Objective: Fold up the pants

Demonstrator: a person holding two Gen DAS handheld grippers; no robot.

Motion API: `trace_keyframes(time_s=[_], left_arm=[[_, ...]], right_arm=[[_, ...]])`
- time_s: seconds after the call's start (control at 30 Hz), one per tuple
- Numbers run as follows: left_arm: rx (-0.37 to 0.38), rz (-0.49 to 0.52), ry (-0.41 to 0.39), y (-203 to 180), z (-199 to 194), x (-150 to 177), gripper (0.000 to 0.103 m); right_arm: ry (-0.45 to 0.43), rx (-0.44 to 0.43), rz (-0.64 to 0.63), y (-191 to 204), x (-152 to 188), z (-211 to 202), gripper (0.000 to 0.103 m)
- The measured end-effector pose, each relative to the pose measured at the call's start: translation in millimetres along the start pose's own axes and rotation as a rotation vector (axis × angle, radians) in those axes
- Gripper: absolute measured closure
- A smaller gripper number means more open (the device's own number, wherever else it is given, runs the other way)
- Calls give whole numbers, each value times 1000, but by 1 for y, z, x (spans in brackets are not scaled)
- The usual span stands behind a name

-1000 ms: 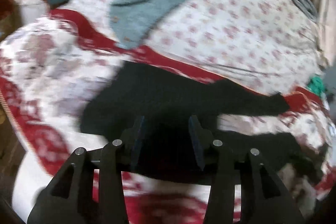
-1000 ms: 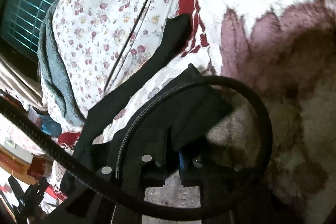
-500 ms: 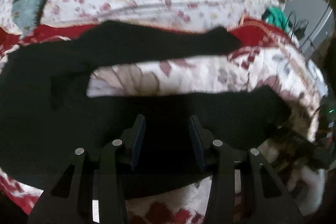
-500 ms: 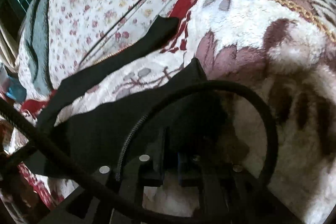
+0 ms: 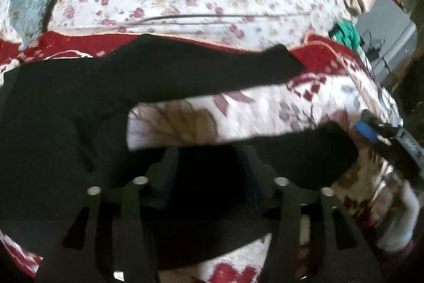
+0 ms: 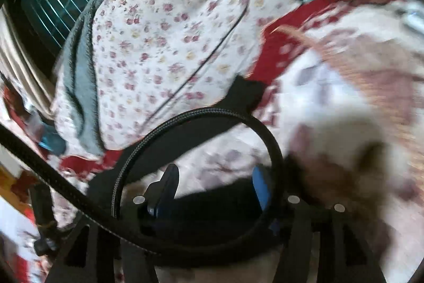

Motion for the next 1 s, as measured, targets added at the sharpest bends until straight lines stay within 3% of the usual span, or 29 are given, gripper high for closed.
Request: trace_keyframes(time_s=[0.2, 0.37, 0.47, 0.7, 1.0], left_arm=[[1, -123, -13, 37, -1, -29, 45], [-45, -118, -32, 68, 0, -68, 45], [-36, -87, -3, 81, 8, -90, 45], [26, 143, 127, 89, 42, -124, 45], [120, 215, 195, 100, 72, -158, 45]], right_arm=[[116, -40, 134, -4, -24, 76, 47], [152, -67, 67, 20, -55, 112, 47], [144, 23, -23, 21, -84, 133, 47], [231, 274, -339, 6, -131, 203, 45], [238, 286, -377, 1, -156, 243, 45]])
Point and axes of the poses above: each gripper's, at about its wrist camera, not at the fingertips, and z roughly the way its jaws point, y to its left, x to its underside, the point moved 7 cm from there along z, roughly the way its jaws point, and after that the axes turned 7 degrees about x, right-handed, at the moved point
